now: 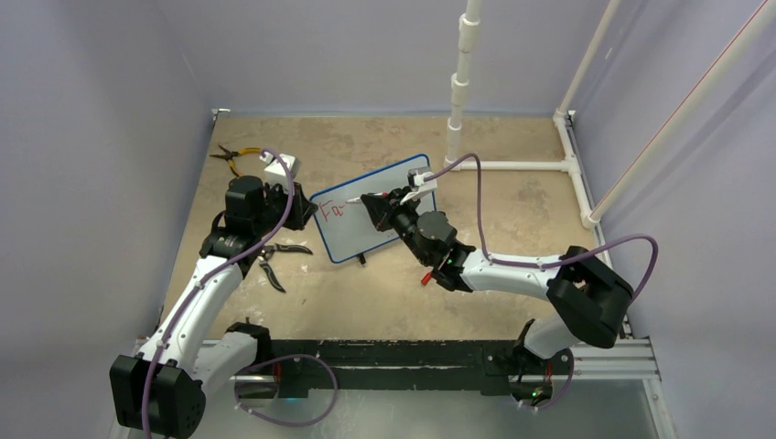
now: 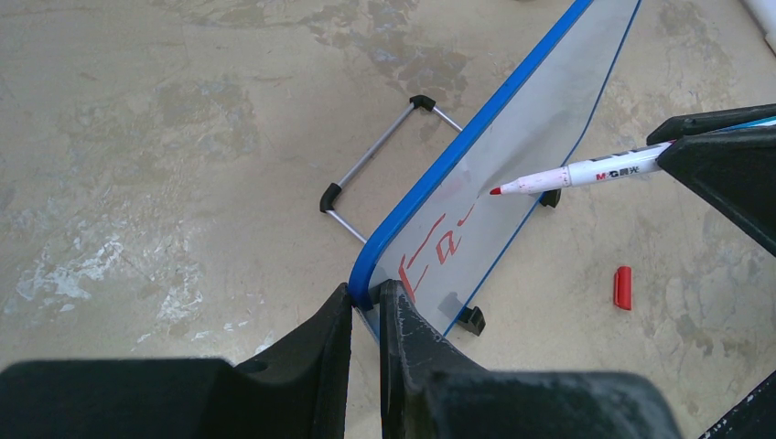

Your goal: Write a sentence on the whiteboard

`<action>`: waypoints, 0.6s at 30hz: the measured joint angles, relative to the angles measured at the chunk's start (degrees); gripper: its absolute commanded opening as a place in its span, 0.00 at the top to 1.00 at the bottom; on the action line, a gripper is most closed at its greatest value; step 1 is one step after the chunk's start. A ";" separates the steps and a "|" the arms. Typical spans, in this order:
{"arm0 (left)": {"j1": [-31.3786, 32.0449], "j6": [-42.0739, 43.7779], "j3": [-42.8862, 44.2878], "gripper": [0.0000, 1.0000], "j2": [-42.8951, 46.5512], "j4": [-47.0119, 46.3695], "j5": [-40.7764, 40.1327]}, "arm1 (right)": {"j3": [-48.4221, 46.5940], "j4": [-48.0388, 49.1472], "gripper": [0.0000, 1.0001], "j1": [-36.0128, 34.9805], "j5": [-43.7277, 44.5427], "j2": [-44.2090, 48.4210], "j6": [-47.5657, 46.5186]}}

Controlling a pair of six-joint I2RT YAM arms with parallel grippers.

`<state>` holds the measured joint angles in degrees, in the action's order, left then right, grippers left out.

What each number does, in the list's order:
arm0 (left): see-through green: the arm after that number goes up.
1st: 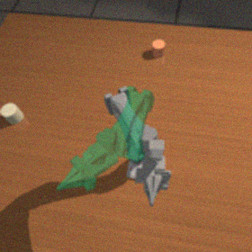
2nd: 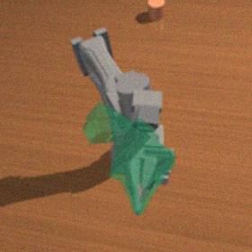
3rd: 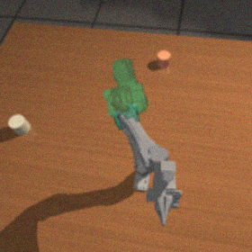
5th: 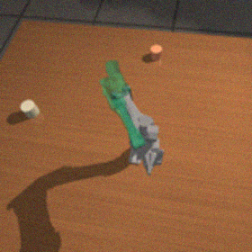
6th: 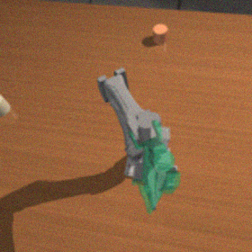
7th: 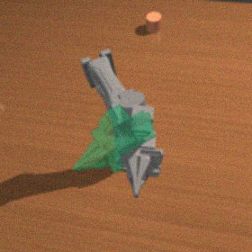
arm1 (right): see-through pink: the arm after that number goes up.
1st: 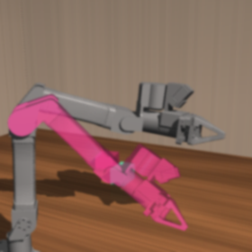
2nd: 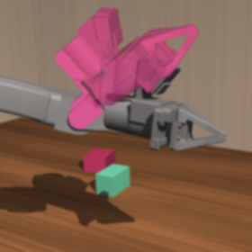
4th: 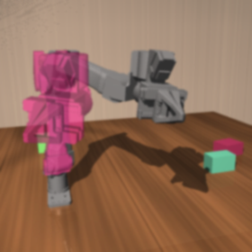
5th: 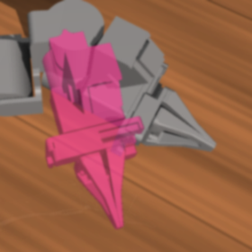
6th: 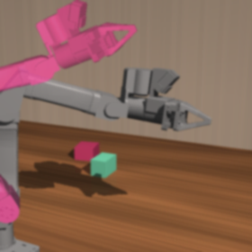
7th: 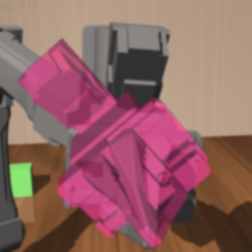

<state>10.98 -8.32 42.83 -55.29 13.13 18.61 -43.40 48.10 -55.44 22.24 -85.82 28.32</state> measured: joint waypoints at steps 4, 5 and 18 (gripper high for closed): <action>0.00 0.00 0.00 1.00 0.00 0.00 0.04 | 0.00 0.57 1.00 0.00 -1.05 0.28 -0.98; 0.00 0.00 0.00 1.00 0.00 0.00 0.04 | -0.04 0.57 1.00 0.00 -1.29 0.28 -1.18; 0.00 0.00 0.00 1.00 0.00 0.00 0.07 | -2.25 0.24 1.00 0.00 -2.40 -0.98 -2.43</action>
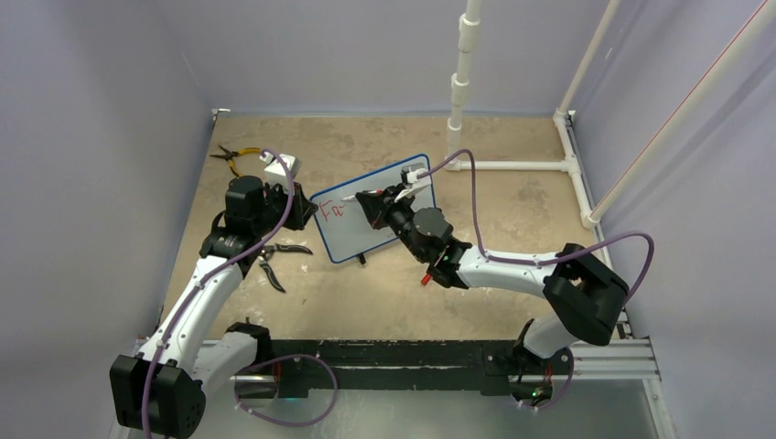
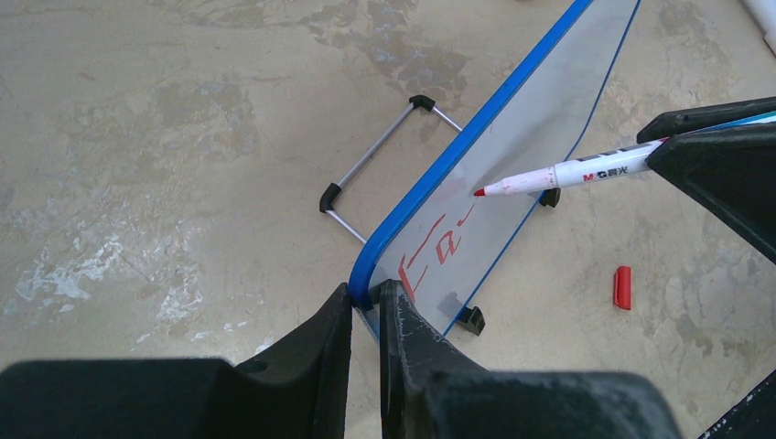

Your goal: Write a sentence on the whiteboard

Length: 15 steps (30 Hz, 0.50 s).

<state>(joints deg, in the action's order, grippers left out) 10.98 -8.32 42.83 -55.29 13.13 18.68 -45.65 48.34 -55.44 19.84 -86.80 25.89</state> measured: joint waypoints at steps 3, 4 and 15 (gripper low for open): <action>0.00 0.00 0.00 1.00 0.00 0.00 0.00 | -0.37 -0.66 1.00 0.00 -0.04 -0.61 -0.02; 0.00 0.00 0.00 1.00 0.00 -0.02 0.00 | -0.39 -0.83 1.00 0.00 -0.04 -0.76 -0.02; -0.04 0.00 0.00 1.00 0.00 -0.02 0.00 | 0.02 -0.70 1.00 -0.02 0.00 -1.25 0.72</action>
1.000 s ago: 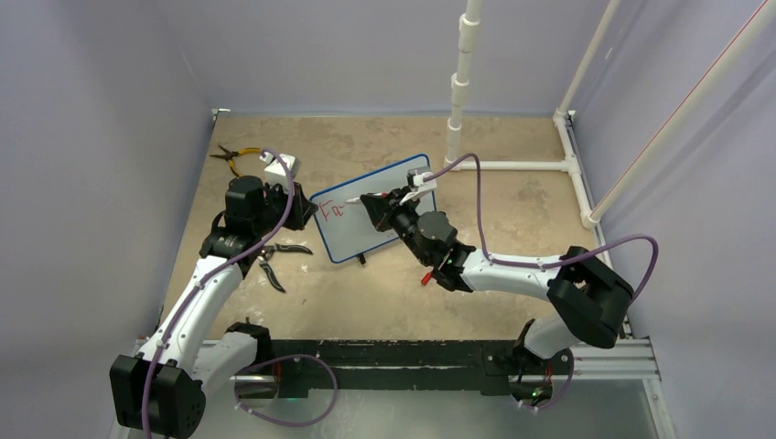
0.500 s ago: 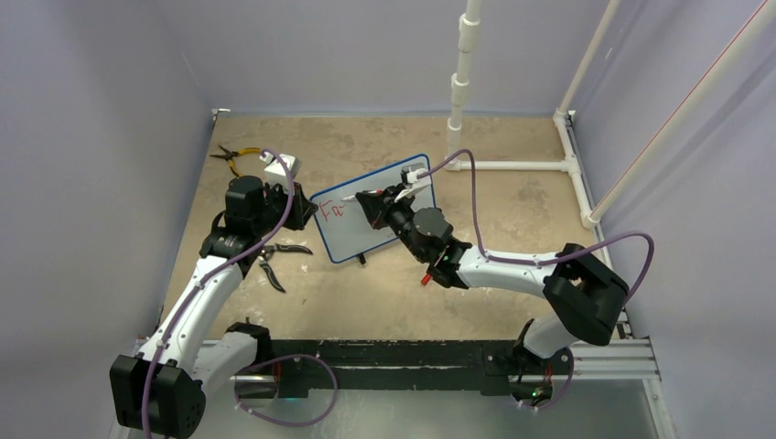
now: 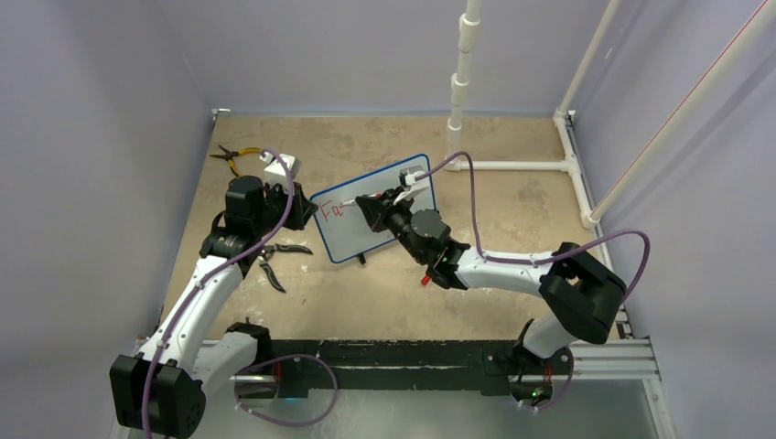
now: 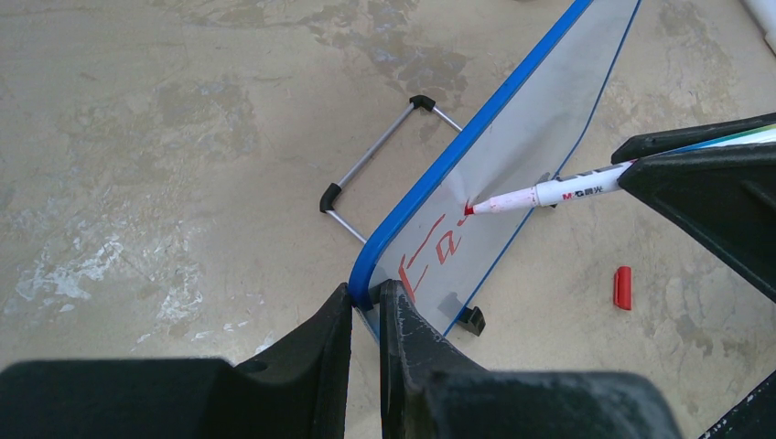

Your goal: Write a sentence on the whiteboard

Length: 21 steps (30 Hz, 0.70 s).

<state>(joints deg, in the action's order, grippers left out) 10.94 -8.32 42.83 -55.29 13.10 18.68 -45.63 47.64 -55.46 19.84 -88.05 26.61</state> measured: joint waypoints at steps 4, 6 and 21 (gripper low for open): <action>0.00 0.00 0.00 1.00 0.00 0.00 0.00 | 1.29 -0.07 1.00 0.00 -0.07 0.00 0.96; 0.00 0.00 0.00 1.00 0.00 0.00 0.00 | 1.66 -0.02 1.00 -0.02 -0.07 -0.02 1.31; 0.00 0.00 0.00 1.00 -0.07 -0.07 0.00 | 2.08 -0.09 1.00 0.00 -0.04 -0.09 1.97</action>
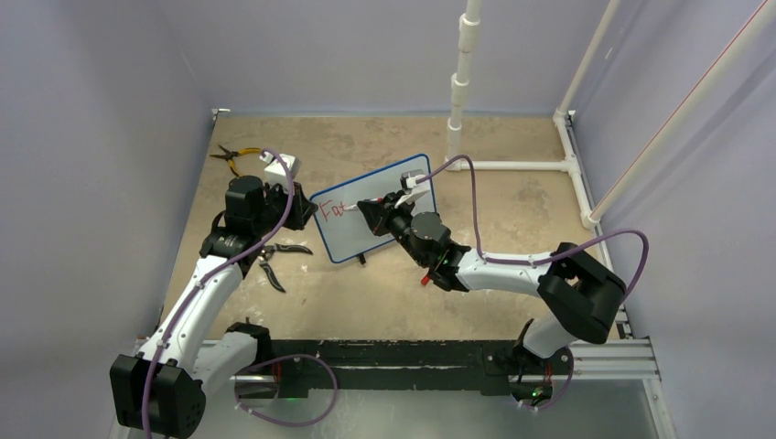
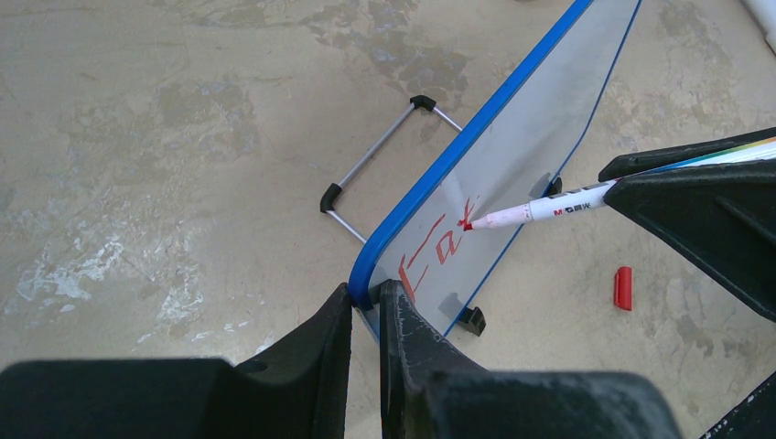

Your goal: Write a sentence on the whiteboard

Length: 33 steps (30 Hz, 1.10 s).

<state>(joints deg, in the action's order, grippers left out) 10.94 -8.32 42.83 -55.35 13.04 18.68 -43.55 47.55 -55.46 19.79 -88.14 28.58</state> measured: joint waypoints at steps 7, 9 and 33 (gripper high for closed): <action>-0.04 0.02 0.00 1.00 -0.09 -0.07 -0.04 | 0.00 0.04 1.00 -0.02 -0.02 -0.52 0.44; -0.04 0.00 0.00 1.00 -0.13 -0.11 -0.04 | 0.00 0.02 1.00 -0.02 -0.02 -0.55 0.52; -0.04 0.02 0.00 1.00 -0.15 -0.11 -0.07 | 0.96 -0.61 1.00 -0.09 0.07 -0.57 1.22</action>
<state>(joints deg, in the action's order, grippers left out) 10.90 -8.29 42.83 -55.51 12.93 18.61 -42.59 46.94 -55.55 19.86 -88.71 29.80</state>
